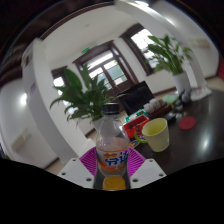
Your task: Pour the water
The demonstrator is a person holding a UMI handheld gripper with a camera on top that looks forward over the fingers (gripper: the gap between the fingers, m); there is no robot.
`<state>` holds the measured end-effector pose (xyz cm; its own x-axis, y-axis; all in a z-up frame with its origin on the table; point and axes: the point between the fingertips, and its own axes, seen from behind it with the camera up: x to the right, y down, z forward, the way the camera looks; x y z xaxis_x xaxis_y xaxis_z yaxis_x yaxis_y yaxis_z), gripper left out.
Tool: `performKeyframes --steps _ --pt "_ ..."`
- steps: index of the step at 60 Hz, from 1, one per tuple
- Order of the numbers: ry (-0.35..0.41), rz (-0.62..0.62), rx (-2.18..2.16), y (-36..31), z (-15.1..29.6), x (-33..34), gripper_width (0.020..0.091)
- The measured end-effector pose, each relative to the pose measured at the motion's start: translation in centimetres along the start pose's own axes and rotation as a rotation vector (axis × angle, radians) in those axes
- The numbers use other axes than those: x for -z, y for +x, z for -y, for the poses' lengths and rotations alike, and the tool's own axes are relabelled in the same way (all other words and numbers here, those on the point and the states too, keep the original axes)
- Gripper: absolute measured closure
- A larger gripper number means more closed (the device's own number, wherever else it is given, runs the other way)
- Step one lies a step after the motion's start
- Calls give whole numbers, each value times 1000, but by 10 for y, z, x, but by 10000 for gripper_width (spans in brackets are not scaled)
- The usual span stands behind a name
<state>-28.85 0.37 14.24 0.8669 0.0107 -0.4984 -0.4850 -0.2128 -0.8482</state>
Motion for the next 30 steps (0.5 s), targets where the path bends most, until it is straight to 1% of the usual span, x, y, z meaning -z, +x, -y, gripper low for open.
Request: performKeyframes --steps 4,5,6,13,16,30 --pt "-4 17 -177 -6 -2 -9 754" --pt "-26 17 -226 -12 20 3 749" --pt "-13 27 -268 0 12 -19 750" --pt "-19 78 -570 -20 16 -38 752" --pt "-29 98 -694 -16 27 -44 744" --pt "4 183 -1185 -23 55 -59 741"
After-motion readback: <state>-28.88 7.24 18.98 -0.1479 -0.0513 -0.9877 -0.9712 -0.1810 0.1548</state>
